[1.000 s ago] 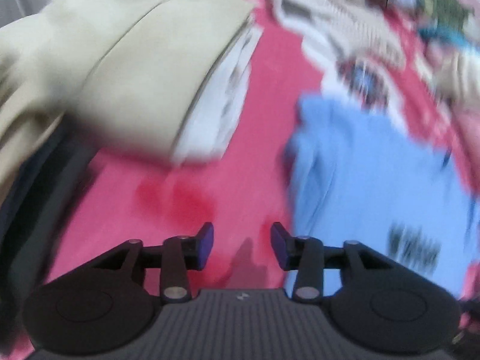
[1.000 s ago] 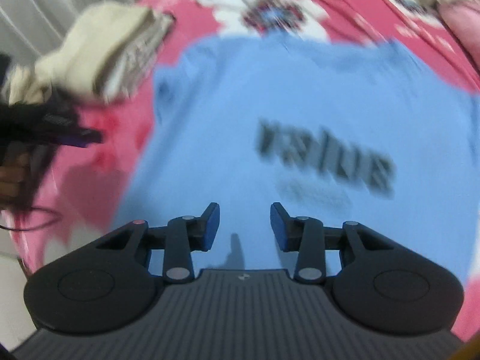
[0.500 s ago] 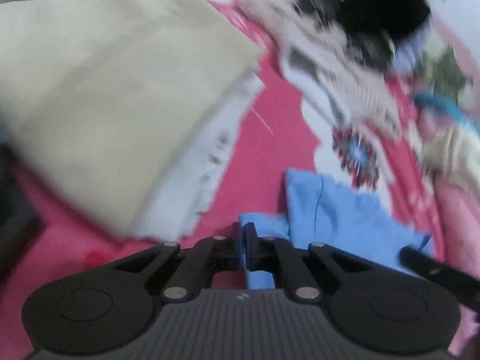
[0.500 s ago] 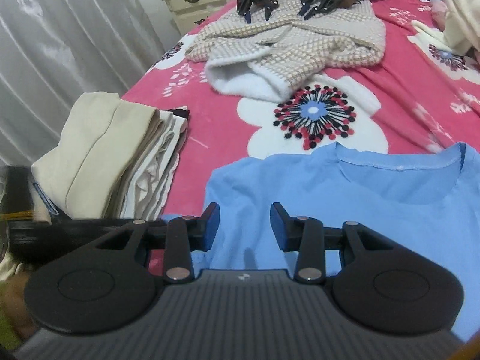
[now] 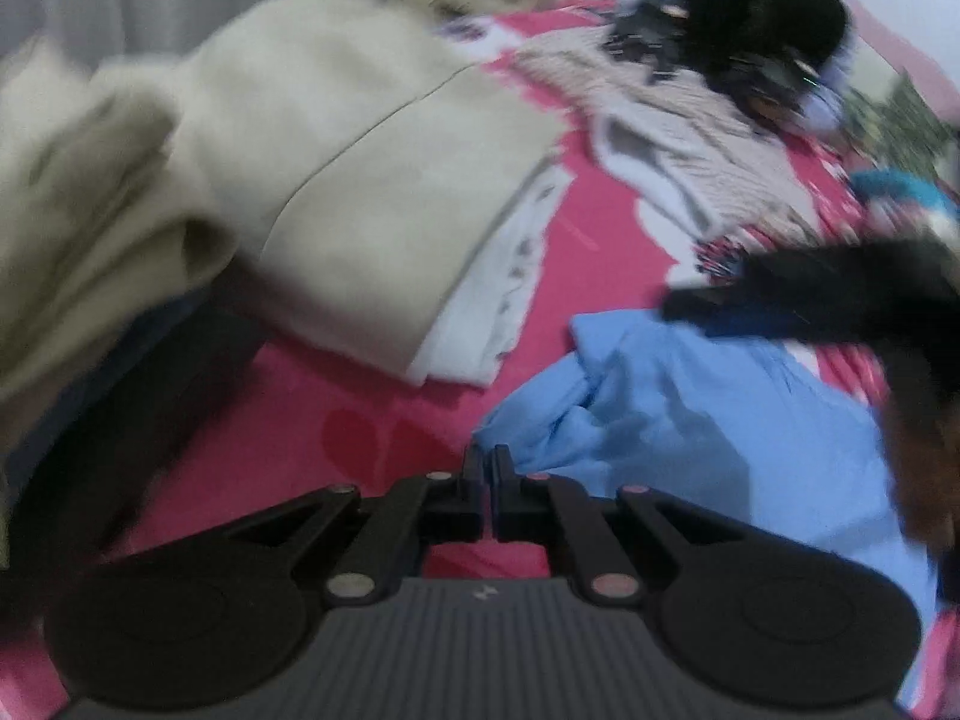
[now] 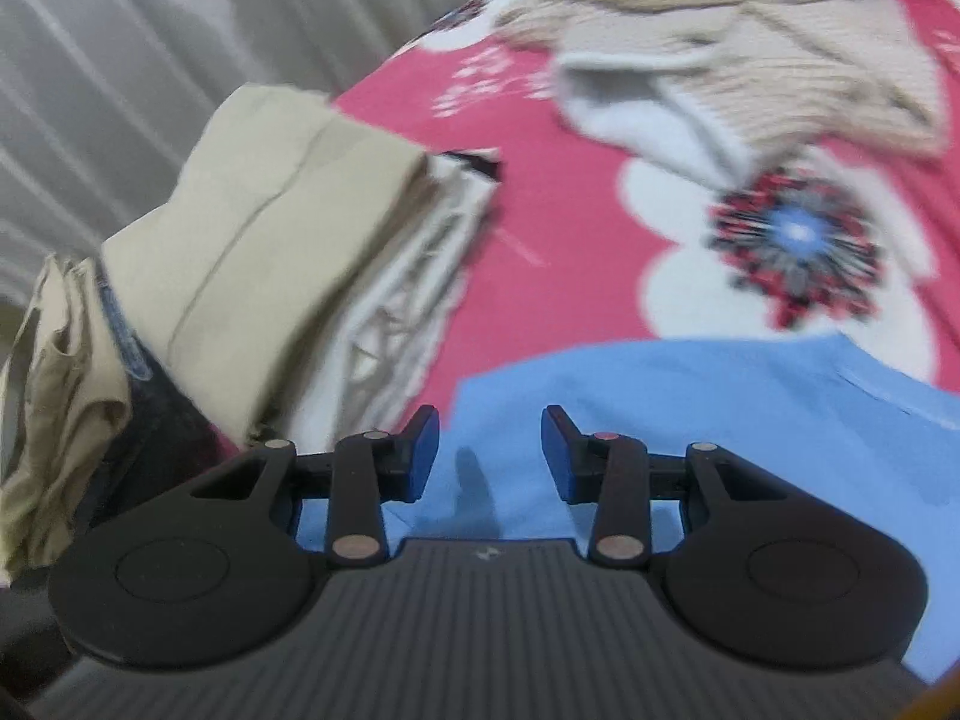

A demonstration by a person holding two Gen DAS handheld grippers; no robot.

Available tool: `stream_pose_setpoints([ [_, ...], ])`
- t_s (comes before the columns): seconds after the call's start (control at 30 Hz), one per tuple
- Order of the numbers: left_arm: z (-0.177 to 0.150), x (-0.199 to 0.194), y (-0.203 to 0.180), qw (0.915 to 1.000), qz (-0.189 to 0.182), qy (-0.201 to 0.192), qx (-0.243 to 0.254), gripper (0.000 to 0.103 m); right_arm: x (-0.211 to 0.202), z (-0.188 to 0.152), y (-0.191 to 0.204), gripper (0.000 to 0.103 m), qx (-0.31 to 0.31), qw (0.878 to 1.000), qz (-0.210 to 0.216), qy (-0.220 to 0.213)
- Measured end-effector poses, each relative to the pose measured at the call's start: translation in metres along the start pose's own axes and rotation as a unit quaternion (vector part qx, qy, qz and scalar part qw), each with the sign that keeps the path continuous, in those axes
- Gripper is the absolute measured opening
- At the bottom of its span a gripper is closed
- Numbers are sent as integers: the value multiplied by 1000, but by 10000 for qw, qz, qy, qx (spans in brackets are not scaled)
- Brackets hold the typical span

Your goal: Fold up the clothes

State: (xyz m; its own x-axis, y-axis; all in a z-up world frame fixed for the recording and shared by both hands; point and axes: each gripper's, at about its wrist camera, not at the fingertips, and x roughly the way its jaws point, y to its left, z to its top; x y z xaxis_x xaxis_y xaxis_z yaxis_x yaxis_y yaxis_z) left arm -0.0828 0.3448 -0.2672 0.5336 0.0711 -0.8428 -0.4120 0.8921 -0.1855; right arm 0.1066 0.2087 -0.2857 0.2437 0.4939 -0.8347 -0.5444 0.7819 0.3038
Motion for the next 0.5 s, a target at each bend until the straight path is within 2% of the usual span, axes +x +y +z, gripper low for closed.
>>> stream_pose_setpoints([
  [0.13,-13,-3,-25,9971,24,-56,762,3,23,15,23,38,-732,9965,-201,358],
  [0.27,-29,-4,-36,9944,0,38,1052,3,52,16,30,37,-1098,9902,-368,781],
  [0.3,-32,-4,-38,9939,1,53,1103,3,60,14,30,30,-1149,9885,-418,893],
  [0.33,-35,-3,-39,9932,7,71,1158,3,67,10,28,18,-1220,9862,-508,997],
  [0.37,-39,-3,-41,9925,13,72,1223,3,70,6,24,2,-1188,9857,-584,1039],
  [0.5,-53,-5,-45,9881,0,38,1540,3,33,-6,-19,2,102,9966,-691,425],
])
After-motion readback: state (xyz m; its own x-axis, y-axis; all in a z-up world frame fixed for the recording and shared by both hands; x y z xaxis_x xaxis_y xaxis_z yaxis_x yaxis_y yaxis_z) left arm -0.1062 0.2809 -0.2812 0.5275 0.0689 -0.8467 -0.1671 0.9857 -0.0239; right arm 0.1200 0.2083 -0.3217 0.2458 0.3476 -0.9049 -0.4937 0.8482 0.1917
